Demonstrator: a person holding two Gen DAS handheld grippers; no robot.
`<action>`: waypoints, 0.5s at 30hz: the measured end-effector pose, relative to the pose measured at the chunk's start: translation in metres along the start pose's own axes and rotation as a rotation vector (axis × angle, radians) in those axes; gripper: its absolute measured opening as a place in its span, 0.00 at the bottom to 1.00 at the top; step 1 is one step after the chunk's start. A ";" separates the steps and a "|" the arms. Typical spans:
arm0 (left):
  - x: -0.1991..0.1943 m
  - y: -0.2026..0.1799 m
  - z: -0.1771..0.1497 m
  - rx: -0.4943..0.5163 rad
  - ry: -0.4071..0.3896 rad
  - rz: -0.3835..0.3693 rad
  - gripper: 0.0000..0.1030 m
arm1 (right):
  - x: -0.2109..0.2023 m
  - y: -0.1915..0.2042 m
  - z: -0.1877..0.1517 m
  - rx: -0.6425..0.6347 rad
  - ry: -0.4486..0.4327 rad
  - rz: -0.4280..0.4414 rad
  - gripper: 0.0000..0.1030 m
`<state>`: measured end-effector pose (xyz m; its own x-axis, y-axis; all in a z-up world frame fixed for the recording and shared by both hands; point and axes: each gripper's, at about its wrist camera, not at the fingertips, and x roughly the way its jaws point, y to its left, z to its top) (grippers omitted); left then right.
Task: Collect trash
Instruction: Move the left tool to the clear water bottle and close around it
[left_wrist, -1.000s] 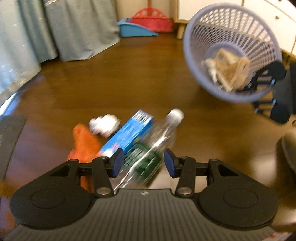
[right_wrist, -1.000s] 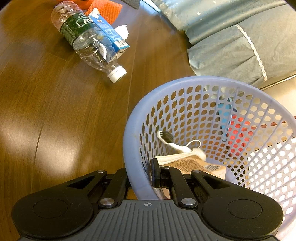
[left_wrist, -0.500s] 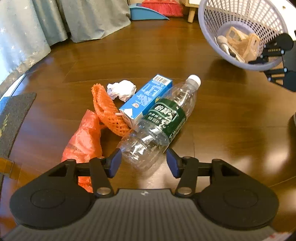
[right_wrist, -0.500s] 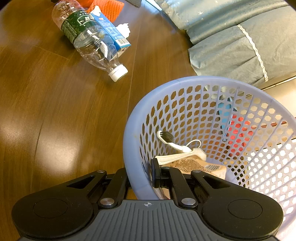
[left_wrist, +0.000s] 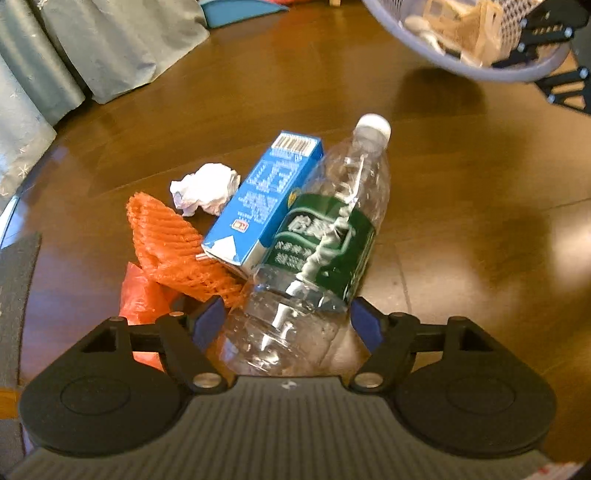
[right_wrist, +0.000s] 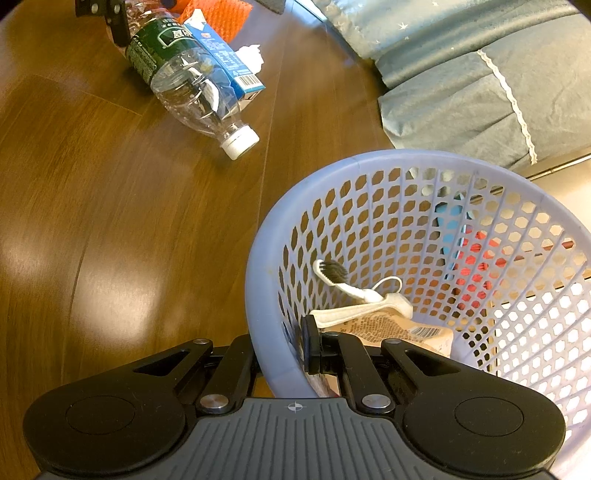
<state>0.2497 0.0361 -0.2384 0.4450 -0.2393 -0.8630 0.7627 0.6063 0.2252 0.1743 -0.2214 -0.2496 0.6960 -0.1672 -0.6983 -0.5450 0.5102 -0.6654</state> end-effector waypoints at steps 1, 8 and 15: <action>0.002 -0.002 0.000 0.017 0.005 0.009 0.69 | 0.000 0.000 0.000 -0.001 -0.001 0.000 0.03; -0.001 -0.011 -0.004 0.063 0.023 -0.025 0.66 | 0.000 0.000 0.001 0.010 0.001 0.000 0.03; -0.031 -0.036 -0.028 0.104 0.050 -0.095 0.66 | 0.000 0.000 0.002 0.017 0.001 0.000 0.03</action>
<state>0.1953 0.0425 -0.2324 0.3463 -0.2522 -0.9036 0.8460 0.5003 0.1846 0.1756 -0.2199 -0.2492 0.6955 -0.1684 -0.6985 -0.5369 0.5242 -0.6610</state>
